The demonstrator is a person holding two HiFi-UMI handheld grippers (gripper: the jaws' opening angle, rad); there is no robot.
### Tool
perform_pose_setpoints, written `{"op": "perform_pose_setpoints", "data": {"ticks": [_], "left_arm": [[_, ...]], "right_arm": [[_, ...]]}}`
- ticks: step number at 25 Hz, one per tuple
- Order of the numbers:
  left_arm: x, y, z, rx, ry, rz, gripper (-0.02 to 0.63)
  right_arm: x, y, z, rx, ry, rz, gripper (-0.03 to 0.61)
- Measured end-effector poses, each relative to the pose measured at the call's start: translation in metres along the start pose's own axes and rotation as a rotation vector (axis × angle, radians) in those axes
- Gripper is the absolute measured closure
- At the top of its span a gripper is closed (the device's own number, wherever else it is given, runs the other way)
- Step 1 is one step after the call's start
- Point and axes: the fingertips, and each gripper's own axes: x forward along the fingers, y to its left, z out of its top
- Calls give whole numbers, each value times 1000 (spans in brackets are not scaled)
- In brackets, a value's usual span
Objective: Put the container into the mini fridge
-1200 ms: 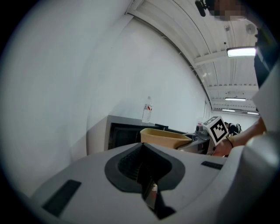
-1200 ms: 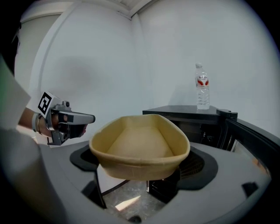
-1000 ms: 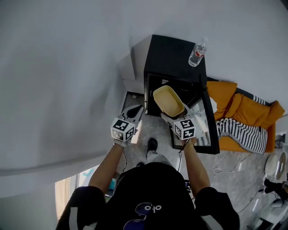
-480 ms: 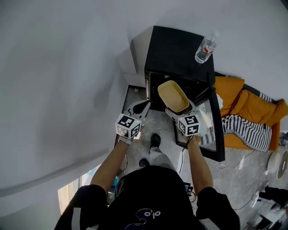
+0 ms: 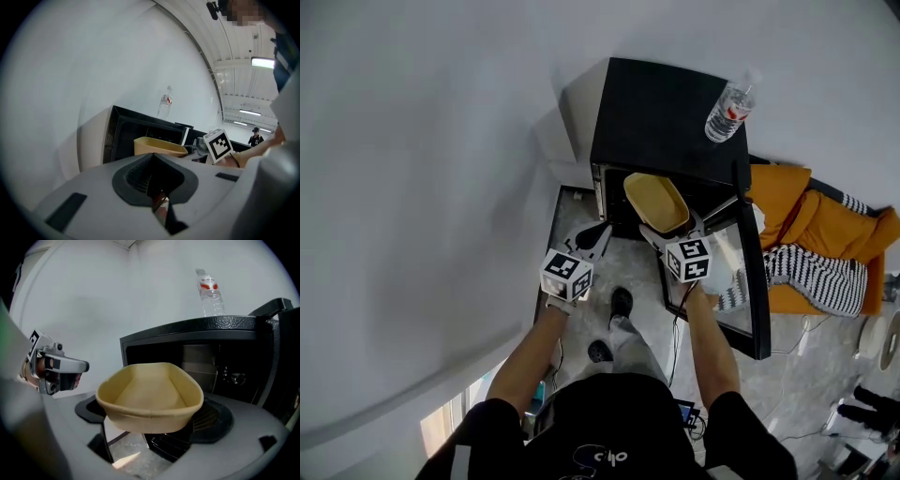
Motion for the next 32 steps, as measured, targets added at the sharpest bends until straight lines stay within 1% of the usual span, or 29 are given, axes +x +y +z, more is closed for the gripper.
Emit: {"op": "perform_pose_setpoints", "data": {"ticks": [6, 15, 24, 32], "left_arm": [[20, 4, 4, 5, 3, -11, 606], [44, 11, 11, 6, -4, -21, 606], [61, 18, 13, 0, 1, -23, 606], [64, 28, 17, -7, -4, -2, 606]], "right_arm": [[21, -21, 9, 21, -22, -24, 38], [48, -49, 15, 36, -27, -48, 38], [68, -63, 16, 50, -16, -58, 38], [79, -70, 6, 55, 3, -80, 38]]}}
